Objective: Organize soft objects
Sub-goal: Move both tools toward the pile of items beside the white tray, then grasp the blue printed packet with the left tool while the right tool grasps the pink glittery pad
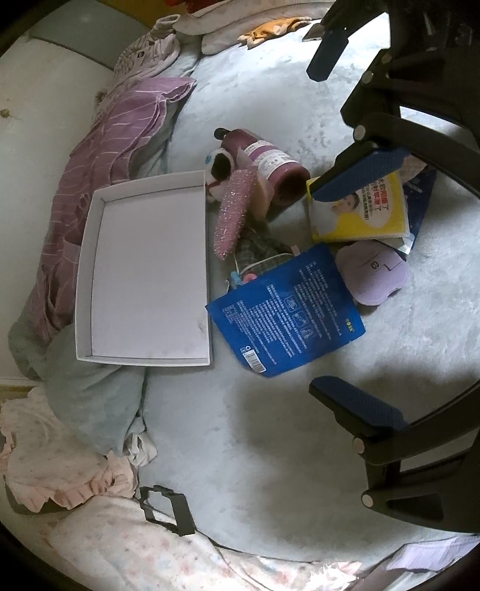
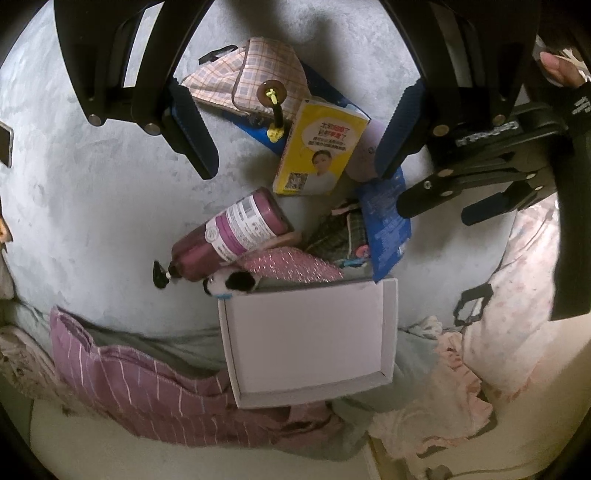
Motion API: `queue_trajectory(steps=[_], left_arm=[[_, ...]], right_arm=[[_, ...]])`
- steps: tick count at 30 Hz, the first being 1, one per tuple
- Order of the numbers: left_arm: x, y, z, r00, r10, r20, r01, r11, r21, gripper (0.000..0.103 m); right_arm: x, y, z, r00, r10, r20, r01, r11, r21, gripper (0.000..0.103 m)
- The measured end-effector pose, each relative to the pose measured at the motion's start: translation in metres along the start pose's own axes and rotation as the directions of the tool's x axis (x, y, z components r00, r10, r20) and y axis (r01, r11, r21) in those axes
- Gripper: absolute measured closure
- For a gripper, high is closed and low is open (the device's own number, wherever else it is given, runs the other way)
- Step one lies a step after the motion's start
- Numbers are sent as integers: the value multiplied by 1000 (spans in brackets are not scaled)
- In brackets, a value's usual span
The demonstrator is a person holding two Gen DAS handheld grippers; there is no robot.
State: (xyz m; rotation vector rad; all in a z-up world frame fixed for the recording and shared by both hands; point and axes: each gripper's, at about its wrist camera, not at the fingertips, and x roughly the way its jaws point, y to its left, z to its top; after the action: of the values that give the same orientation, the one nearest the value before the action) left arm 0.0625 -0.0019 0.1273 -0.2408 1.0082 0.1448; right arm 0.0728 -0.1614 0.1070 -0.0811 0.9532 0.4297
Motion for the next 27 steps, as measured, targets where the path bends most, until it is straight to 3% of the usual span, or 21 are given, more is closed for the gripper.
queue_trajectory(steps=[10,15,17,20,22,27], left_arm=[[14,0,9,1000,-4,-16,5,998,57,6],[24,18,18,997,-65,-32,65,998,9,6],[25,29,24,999,-53,-10,53,999,-13,6],[28,44,31,999,-43,-2,43,999,-30,6],[34,57,36,997,-76,-12,76,996,-54,6],[55,84,46,989,-121,-90,113,990,-89,6]], right_arm=[[13,-10,5,999,48,2,-48,996,80,16],[30,-15,11,996,83,8,-84,987,136,16],[37,-16,17,996,92,-2,-91,980,176,17],[39,-18,34,990,140,29,-143,955,261,20],[40,-16,51,985,161,57,-171,936,308,20],[63,-5,84,990,138,28,-139,915,379,21]])
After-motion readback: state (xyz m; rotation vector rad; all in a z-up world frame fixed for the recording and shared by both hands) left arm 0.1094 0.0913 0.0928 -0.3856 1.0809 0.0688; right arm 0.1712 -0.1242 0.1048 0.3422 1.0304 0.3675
